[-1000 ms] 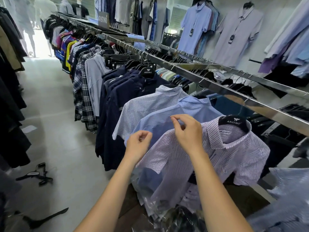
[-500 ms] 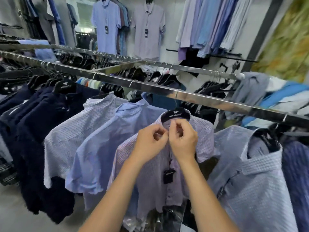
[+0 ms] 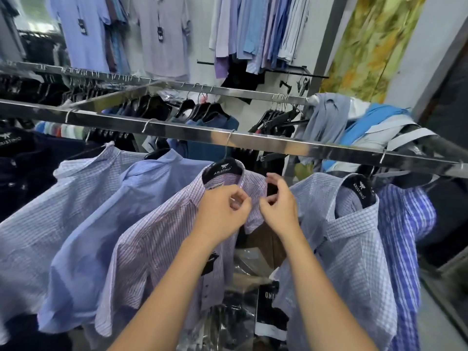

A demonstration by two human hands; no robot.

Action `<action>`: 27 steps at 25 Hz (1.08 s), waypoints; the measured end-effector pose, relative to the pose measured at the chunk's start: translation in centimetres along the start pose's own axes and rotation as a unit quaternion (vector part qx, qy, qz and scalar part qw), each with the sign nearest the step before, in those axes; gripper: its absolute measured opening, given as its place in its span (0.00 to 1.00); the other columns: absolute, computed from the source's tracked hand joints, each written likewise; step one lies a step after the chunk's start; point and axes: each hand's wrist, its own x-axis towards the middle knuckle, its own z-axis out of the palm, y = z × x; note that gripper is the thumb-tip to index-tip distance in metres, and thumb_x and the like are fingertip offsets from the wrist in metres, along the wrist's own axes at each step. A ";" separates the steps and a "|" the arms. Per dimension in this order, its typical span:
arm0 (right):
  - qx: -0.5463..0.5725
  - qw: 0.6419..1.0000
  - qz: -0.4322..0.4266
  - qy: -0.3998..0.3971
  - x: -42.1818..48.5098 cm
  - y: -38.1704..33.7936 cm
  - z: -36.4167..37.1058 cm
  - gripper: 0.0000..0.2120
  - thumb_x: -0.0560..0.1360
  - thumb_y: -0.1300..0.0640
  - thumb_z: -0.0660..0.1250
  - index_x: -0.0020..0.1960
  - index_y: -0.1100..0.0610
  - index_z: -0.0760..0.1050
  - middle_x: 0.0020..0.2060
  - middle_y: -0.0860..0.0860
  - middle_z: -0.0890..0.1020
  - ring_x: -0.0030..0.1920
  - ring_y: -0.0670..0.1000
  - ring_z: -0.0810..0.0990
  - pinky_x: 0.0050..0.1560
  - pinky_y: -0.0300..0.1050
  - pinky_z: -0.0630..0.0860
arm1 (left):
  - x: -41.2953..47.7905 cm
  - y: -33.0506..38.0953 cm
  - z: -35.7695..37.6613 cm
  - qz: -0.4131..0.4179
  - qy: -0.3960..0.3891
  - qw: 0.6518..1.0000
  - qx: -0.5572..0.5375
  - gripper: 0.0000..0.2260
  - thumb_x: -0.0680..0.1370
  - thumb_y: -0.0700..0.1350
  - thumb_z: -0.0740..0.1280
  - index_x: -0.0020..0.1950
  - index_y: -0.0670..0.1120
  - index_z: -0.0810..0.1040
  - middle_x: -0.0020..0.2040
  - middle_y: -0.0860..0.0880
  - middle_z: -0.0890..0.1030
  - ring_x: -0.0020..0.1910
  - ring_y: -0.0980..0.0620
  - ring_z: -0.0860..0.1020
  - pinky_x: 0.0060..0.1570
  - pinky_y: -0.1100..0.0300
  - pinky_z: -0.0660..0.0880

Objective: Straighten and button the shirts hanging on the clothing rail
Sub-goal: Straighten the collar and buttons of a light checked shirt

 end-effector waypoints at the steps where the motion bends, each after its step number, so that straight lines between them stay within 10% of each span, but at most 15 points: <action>1: -0.012 0.999 0.006 -0.035 1.1 0.0 -0.2 0.31 0.72 0.66 0.66 0.72 0.48 0.68 0.62 0.45 0.79 0.33 0.47 0.80 0.42 0.38 0.76 | -0.1 -0.1 0.0 -0.007 0.001 1.000 -0.002 0.03 0.74 0.49 0.71 0.41 0.52 0.82 0.34 0.58 0.81 0.34 0.63 0.79 0.38 0.72 0.73; 4: -0.033 0.991 0.038 -0.125 4.6 -0.4 0.0 0.40 0.72 0.68 0.63 0.79 0.44 0.58 0.70 0.44 0.73 0.37 0.51 0.80 0.43 0.42 0.75 | -0.1 -0.5 -0.2 -0.018 0.022 1.000 0.010 0.03 0.74 0.48 0.71 0.41 0.51 0.82 0.35 0.57 0.82 0.34 0.61 0.79 0.40 0.67 0.75; 8: -0.080 0.963 0.088 -0.240 8.9 0.6 0.6 0.38 0.74 0.69 0.61 0.79 0.45 0.59 0.75 0.47 0.68 0.66 0.51 0.74 0.56 0.42 0.70 | 0.2 -0.5 -0.3 -0.030 0.041 0.998 0.025 0.03 0.74 0.47 0.70 0.41 0.50 0.83 0.36 0.57 0.83 0.37 0.61 0.80 0.43 0.61 0.79; 16: -0.259 0.900 0.051 -0.348 8.8 4.4 -2.7 0.10 0.74 0.59 0.68 0.54 0.51 0.76 0.50 0.53 0.81 0.50 0.55 0.79 0.46 0.49 0.78 | 0.6 0.3 3.6 -0.053 0.064 0.992 0.092 0.05 0.72 0.51 0.69 0.40 0.52 0.81 0.38 0.55 0.80 0.38 0.58 0.78 0.46 0.56 0.78; 21: -0.267 0.881 0.018 -0.391 7.9 6.2 -6.2 0.12 0.72 0.53 0.73 0.53 0.55 0.80 0.49 0.51 0.80 0.53 0.54 0.80 0.54 0.52 0.80 | 0.1 2.4 7.5 -0.064 0.081 0.984 0.146 0.05 0.71 0.53 0.68 0.40 0.52 0.81 0.38 0.54 0.79 0.39 0.55 0.79 0.44 0.53 0.78; 27: -0.264 0.836 0.015 -0.481 5.3 6.7 -9.0 0.06 0.74 0.54 0.75 0.42 0.49 0.78 0.38 0.48 0.81 0.37 0.49 0.81 0.37 0.42 0.77 | -1.9 5.1 11.3 -0.049 0.075 0.990 0.107 0.05 0.73 0.52 0.70 0.45 0.53 0.81 0.41 0.57 0.82 0.40 0.57 0.80 0.47 0.53 0.79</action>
